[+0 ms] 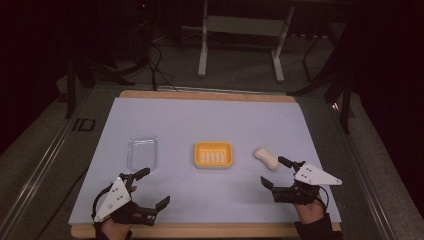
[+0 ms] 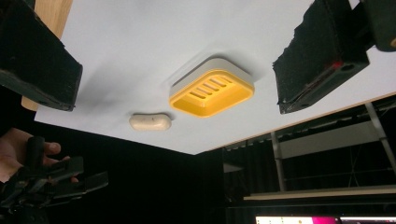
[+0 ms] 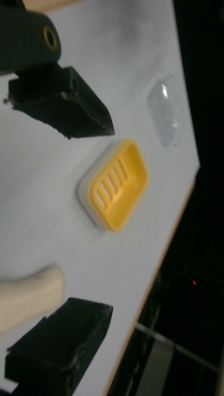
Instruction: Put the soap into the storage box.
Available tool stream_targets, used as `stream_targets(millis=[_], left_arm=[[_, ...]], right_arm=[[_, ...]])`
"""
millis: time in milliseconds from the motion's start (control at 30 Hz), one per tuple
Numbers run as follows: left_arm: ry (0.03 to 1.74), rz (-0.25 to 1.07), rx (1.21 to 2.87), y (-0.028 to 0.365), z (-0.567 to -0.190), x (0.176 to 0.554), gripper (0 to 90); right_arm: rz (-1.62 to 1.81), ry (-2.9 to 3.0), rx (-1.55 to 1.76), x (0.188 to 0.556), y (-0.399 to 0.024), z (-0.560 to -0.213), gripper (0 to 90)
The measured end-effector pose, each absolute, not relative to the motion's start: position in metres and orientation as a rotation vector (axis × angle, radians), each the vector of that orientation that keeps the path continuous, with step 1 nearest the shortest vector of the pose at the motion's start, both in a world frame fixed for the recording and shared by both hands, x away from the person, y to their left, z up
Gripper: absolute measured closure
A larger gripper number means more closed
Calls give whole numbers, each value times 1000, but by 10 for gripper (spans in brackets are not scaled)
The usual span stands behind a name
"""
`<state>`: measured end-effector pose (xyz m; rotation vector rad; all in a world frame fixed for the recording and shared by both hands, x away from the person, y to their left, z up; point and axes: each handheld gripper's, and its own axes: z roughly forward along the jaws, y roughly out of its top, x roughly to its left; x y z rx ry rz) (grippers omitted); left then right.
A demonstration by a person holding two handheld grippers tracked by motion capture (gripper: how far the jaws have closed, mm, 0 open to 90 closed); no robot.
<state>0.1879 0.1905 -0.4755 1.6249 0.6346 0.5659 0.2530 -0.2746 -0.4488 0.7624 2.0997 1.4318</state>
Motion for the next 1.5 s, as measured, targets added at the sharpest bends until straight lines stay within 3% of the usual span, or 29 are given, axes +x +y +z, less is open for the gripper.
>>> stream_targets(millis=[767,1500], left_arm=[[637,558,1624,190,-475,188,12],[633,549,1644,189,-476,188,12]], right_arm=[[1408,2178,861,268,-282,-450,149],[1026,2609,770,287,-267,-443,117]])
